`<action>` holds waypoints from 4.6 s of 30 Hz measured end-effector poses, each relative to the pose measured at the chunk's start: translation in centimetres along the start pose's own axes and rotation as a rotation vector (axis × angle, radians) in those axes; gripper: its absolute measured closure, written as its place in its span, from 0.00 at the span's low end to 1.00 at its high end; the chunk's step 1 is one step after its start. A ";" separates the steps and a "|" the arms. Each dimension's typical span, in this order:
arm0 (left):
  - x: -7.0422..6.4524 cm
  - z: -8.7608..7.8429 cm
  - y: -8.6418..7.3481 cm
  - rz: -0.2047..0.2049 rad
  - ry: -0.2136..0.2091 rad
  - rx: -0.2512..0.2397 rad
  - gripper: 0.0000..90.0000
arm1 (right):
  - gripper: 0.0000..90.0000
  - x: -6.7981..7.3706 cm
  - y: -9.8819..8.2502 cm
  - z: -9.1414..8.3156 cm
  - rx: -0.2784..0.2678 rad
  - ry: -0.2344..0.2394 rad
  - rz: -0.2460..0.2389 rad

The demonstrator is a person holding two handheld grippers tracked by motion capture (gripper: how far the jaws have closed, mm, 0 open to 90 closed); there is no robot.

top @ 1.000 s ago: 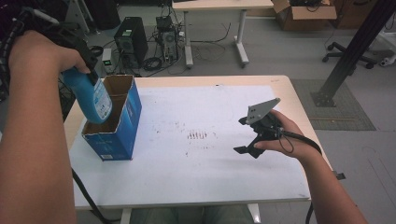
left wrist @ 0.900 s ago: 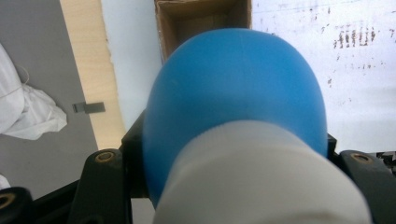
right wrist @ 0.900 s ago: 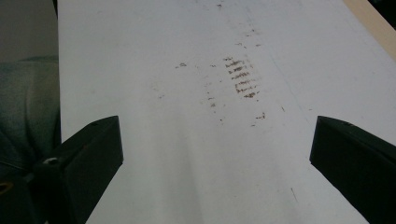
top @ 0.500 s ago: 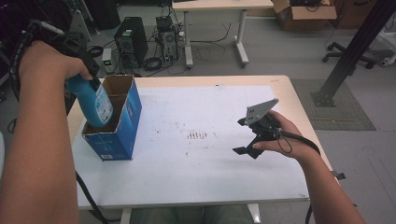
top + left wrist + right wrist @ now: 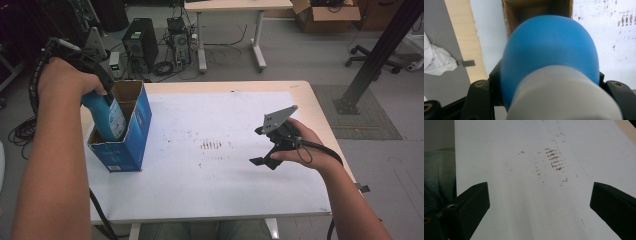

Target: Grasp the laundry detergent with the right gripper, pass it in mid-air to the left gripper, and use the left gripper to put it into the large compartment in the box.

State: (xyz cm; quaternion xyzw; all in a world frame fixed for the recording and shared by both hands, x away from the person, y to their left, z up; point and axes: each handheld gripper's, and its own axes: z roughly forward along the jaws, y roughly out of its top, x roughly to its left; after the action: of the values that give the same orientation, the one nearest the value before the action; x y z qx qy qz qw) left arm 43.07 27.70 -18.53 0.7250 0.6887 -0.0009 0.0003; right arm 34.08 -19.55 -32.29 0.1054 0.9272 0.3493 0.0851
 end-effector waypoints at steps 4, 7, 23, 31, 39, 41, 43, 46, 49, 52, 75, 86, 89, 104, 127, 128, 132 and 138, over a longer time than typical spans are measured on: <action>-0.1 0.6 0.3 0.002 -0.002 0.000 0.44 | 0.03 0.0 -0.2 -0.1 0.003 0.000 0.002; -0.2 1.1 0.4 0.004 0.001 0.004 0.44 | 0.03 -0.1 -0.3 -0.1 0.004 0.000 0.004; -0.8 5.5 0.9 0.015 0.010 0.027 0.44 | 0.03 0.0 -0.5 0.2 -0.002 0.009 0.008; -0.6 7.4 1.1 0.005 0.011 0.036 0.44 | 0.03 0.0 -0.8 0.1 0.004 0.007 0.013; -0.4 9.0 1.1 0.003 0.009 0.050 0.43 | 0.03 0.1 -0.7 0.2 -0.001 0.010 0.008; -0.4 9.4 1.1 0.004 0.012 0.054 0.44 | 0.03 0.1 -0.7 0.4 0.000 0.011 0.007; -0.4 9.8 1.1 0.004 0.013 0.057 0.43 | 0.03 0.1 -0.6 0.4 0.001 0.013 0.008; -0.3 10.3 1.1 0.005 0.009 0.058 0.44 | 0.03 0.1 -0.6 0.5 0.001 0.014 0.008; -0.3 10.7 1.1 0.002 0.008 0.061 0.44 | 0.03 0.2 -0.6 0.5 0.001 0.014 0.008; -0.3 11.0 1.1 0.005 0.007 0.067 0.44 | 0.03 0.2 -0.7 0.5 -0.001 0.015 0.007; 0.0 11.8 0.7 0.005 -0.001 0.072 0.43 | 0.03 0.5 -0.8 0.3 0.002 0.016 0.014; 0.2 11.8 0.5 -0.003 -0.011 0.065 0.43 | 0.03 0.7 -0.9 0.3 0.001 0.018 0.008; 0.2 11.8 0.4 -0.008 -0.007 0.059 0.42 | 0.03 0.7 -0.9 0.4 0.003 0.020 0.007; 0.0 11.2 0.3 -0.003 -0.014 0.054 0.36 | 0.03 0.8 -0.9 0.5 0.006 0.029 0.002; -0.6 7.3 -1.1 0.012 0.014 -0.006 0.22 | 0.03 1.1 -0.4 0.4 -0.016 0.029 -0.020; -0.6 7.1 -1.2 0.015 0.013 -0.007 0.20 | 0.03 1.2 -0.4 0.4 -0.016 0.029 -0.020; -0.8 6.2 -1.6 0.031 0.016 -0.017 0.16 | 0.03 1.3 -0.1 0.1 -0.018 0.028 -0.027; -1.3 4.7 -2.2 0.050 0.039 -0.039 0.10 | 0.03 1.4 0.2 -0.3 -0.018 0.024 -0.032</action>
State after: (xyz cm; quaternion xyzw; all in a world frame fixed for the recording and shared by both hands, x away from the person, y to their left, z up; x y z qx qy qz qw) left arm 40.85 26.47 -23.19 0.7417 0.6702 0.0267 0.0012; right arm 32.73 -19.22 -32.03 0.0857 0.9265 0.3575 0.0806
